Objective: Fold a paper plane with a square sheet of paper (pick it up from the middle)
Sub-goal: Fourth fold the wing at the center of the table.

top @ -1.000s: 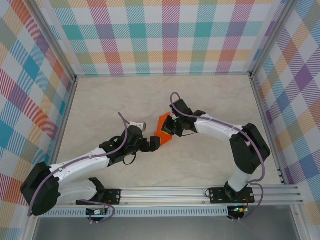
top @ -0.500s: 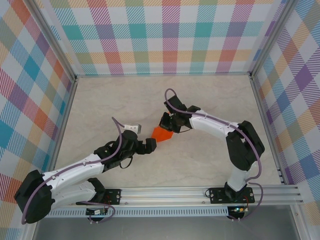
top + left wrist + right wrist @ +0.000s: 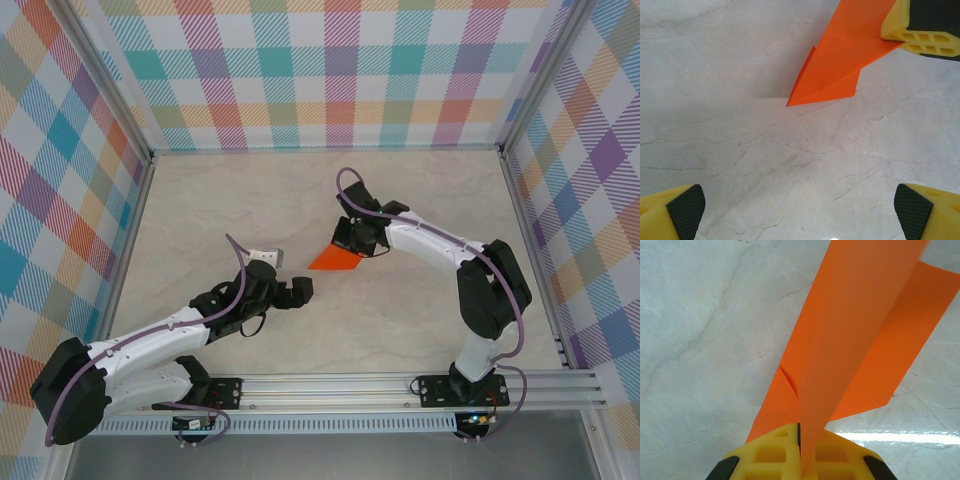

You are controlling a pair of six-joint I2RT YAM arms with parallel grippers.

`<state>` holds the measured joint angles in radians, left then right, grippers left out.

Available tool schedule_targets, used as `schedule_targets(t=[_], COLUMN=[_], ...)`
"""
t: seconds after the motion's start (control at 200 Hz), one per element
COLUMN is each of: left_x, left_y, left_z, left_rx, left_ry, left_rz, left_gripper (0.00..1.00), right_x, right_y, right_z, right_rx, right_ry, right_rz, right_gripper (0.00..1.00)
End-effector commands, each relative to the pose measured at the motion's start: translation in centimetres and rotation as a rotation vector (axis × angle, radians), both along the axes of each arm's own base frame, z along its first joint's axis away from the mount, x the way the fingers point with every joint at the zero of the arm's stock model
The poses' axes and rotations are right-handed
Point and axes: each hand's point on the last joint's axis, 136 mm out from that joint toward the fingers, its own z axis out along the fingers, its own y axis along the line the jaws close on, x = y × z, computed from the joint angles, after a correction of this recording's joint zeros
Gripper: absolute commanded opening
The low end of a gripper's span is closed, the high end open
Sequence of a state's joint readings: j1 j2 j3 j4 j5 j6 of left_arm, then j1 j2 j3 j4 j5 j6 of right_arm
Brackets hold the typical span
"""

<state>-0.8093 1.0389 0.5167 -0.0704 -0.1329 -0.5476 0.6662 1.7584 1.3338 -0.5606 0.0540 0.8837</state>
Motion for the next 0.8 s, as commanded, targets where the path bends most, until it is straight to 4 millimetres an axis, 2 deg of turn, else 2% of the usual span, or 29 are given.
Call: schedule_targets(t=[0.0, 0.25, 0.345, 0.575, 0.795], left_x=[0.3, 0.3, 0.3, 0.8, 1.7], left_y=[-0.8, -1.7, -2.1, -3.2, -5.6], left_z=[0.9, 1.4, 1.3, -0.6, -1.6], left_rx=[-0.012, -0.034, -0.022, 0.077, 0.144], left_ry=[-0.041, -0.084, -0.098, -0.117, -0.253], left_rz=[-0.026, -0.065, -0.087, -0.146, -0.261], left_gripper=[0.99, 0.97, 0.94, 0.90, 0.86], right_x=[-0.4, -3.9, -4.7, -4.9, -4.6], right_y=[-0.2, 1.1, 1.5, 2.3, 2.3], right_z=[3.1, 1.1, -0.3, -2.8, -3.5], right_rx=[0.014, 0.129, 0.164, 0.200, 0.271], right_ry=[-0.043, 0.126, 0.186, 0.276, 0.349], right_rz=[0.026, -0.008, -0.032, -0.063, -0.101], right_gripper=[0.05, 0.07, 0.07, 0.06, 0.06])
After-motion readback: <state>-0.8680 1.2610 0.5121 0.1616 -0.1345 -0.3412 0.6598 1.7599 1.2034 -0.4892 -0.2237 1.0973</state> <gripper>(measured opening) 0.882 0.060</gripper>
